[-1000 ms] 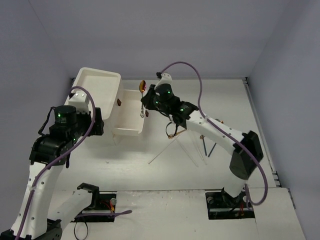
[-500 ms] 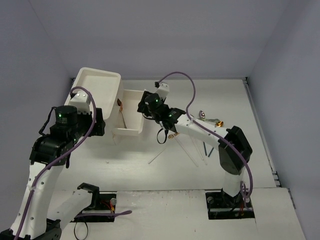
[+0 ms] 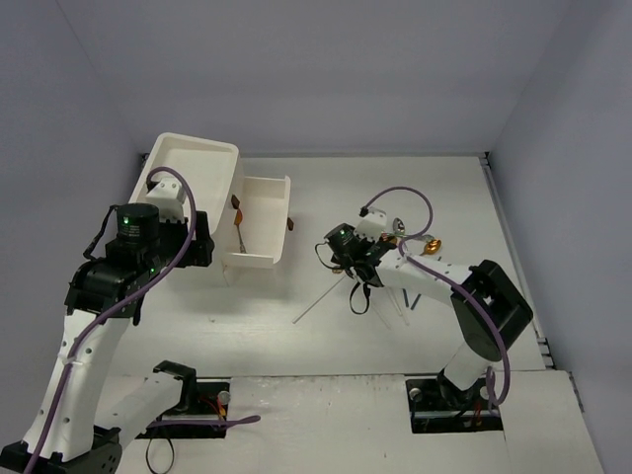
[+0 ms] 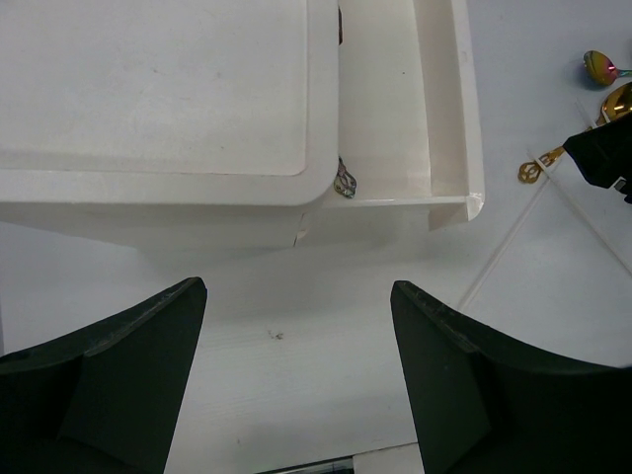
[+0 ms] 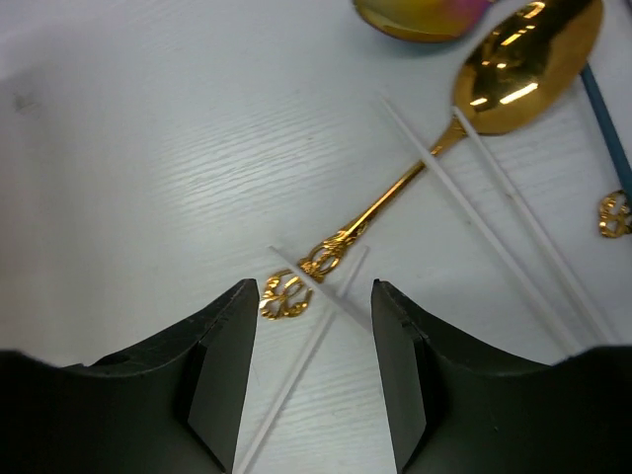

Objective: Sort the eating utensils into containers

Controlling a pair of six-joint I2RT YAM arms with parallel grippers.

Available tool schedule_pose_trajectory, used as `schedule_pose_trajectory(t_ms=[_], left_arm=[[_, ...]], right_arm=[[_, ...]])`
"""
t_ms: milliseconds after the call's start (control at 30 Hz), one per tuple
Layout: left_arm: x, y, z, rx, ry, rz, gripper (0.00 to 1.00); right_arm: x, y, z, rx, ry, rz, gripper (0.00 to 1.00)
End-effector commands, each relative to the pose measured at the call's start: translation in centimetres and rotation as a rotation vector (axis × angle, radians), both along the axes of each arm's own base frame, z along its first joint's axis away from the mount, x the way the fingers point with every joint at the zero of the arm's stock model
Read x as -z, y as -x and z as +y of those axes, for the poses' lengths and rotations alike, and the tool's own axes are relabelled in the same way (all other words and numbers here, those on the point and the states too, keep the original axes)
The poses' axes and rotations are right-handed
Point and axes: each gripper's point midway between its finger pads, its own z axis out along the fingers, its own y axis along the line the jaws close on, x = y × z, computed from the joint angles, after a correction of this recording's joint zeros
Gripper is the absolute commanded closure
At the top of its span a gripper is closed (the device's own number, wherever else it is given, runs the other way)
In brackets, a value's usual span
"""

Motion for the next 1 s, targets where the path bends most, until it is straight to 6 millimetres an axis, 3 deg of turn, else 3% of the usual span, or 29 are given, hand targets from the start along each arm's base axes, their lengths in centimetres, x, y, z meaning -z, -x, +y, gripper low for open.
schedule_pose_trajectory(t_ms=[0, 267, 500, 700, 767, 800, 933, 967], left_arm=[[-2.5, -0.9, -0.8, 0.017, 0.041, -0.078, 0.27], [-2.9, -1.1, -2.8, 0.124, 0.066, -0.069, 0.27], [-4.2, -2.0, -7.8, 0.343, 0.093, -0.054, 0.27], [-2.3, -3.5, -16.7, 0.537, -0.009, -0.001, 0.28], [-0.2, -4.5, -19.6, 0.592, -0.032, 0.046, 0.28], [0.7, -4.9, -21.3, 0.635, -0.039, 0.061, 0.28], [2.5, -6.1, -24.8, 0.721, -0.067, 0.084, 0.3], [4.2, -6.5, -26.1, 0.752, -0.089, 0.117, 0.31]], right_arm=[[-0.3, -1.5, -2.3, 0.177, -0.042, -0.036, 0.54], [-1.0, -2.5, -5.1, 0.249, -0.035, -0.044, 0.55], [-3.7, -2.0, -11.0, 0.292, -0.006, -0.078, 0.55], [-6.1, 0.2, -17.4, 0.301, -0.056, -0.084, 0.54], [-7.9, 1.1, -18.5, 0.286, -0.062, -0.129, 0.53], [-7.9, 1.7, -19.1, 0.285, -0.057, -0.121, 0.53], [-9.4, 3.1, -19.4, 0.225, -0.095, -0.156, 0.51], [-9.9, 3.7, -19.5, 0.209, -0.097, -0.173, 0.5]])
